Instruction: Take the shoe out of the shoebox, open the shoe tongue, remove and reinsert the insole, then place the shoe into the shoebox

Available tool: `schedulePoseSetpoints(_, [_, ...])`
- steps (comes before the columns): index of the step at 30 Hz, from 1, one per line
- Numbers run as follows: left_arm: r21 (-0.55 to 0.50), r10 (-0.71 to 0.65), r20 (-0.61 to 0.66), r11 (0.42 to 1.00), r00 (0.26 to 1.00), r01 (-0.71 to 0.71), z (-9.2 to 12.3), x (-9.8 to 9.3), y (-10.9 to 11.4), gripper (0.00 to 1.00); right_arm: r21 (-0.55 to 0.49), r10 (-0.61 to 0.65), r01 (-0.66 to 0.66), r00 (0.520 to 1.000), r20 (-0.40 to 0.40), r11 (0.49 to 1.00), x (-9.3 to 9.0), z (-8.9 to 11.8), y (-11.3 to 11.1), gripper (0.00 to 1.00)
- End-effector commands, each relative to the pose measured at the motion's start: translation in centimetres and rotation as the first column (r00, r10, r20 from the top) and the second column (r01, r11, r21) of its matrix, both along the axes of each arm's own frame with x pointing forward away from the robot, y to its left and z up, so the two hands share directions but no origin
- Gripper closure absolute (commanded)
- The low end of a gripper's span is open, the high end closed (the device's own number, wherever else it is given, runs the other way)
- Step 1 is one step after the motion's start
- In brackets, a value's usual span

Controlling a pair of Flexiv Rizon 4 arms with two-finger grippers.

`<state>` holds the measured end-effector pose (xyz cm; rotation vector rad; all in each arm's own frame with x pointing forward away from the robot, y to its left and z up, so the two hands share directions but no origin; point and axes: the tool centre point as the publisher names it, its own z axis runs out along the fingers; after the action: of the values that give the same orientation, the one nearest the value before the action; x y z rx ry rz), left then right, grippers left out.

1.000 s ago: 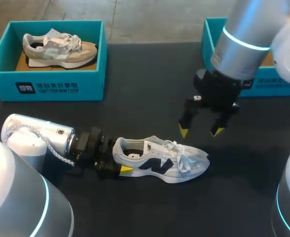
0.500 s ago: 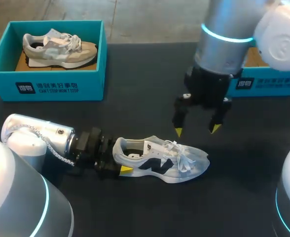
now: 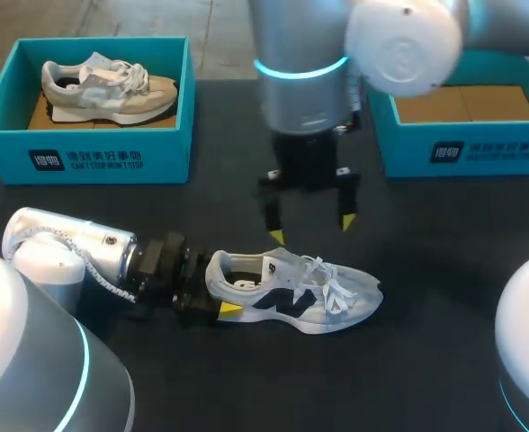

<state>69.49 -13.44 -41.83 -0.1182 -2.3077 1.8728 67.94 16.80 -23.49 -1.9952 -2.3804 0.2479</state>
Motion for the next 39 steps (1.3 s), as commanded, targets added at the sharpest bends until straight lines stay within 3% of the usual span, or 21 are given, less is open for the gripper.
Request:
schedulePoseSetpoints(1, [0.001, -0.001, -0.001, 1.000, 1.000, 0.001, -0.1, 0.0, 0.2, 1.00, -0.156, 0.010, -0.004, 0.999, 0.038, 0.988, 0.1, -1.1, 2.4, 0.00])
schedulePoseSetpoints(5, [0.001, -0.001, -0.001, 1.000, 1.000, 0.001, -0.1, 0.0, 0.2, 1.00, -0.162, -0.024, 0.038, 0.996, 0.090, 0.986, -0.1, -1.6, 3.0, 0.00])
schedulePoseSetpoints(18, [0.001, -0.001, -0.001, 1.000, 1.000, 0.001, -0.1, 0.0, 0.2, 1.00, -0.148, -0.035, 0.048, 0.995, 0.089, 0.988, -0.3, -2.0, 3.0, 0.00])
schedulePoseSetpoints(23, [0.001, -0.001, -0.001, 1.000, 1.000, 0.001, -0.1, 0.0, 0.2, 1.00, -0.164, -0.060, 0.081, 0.990, 0.129, 0.983, -0.2, -2.0, 4.0, 0.00])
schedulePoseSetpoints(31, [0.001, -0.001, -0.001, 1.000, 1.000, 0.001, -0.1, 0.0, 0.2, 1.00, -0.214, -0.170, 0.205, 0.971, 0.170, 0.955, 0.1, -3.5, 4.5, 0.00])
schedulePoseSetpoints(39, [0.001, -0.001, -0.001, 1.000, 1.000, 0.001, -0.1, 0.0, 0.2, 1.00, -0.221, -0.191, 0.238, 0.958, 0.216, 0.946, 0.5, -4.8, 4.3, 0.00])
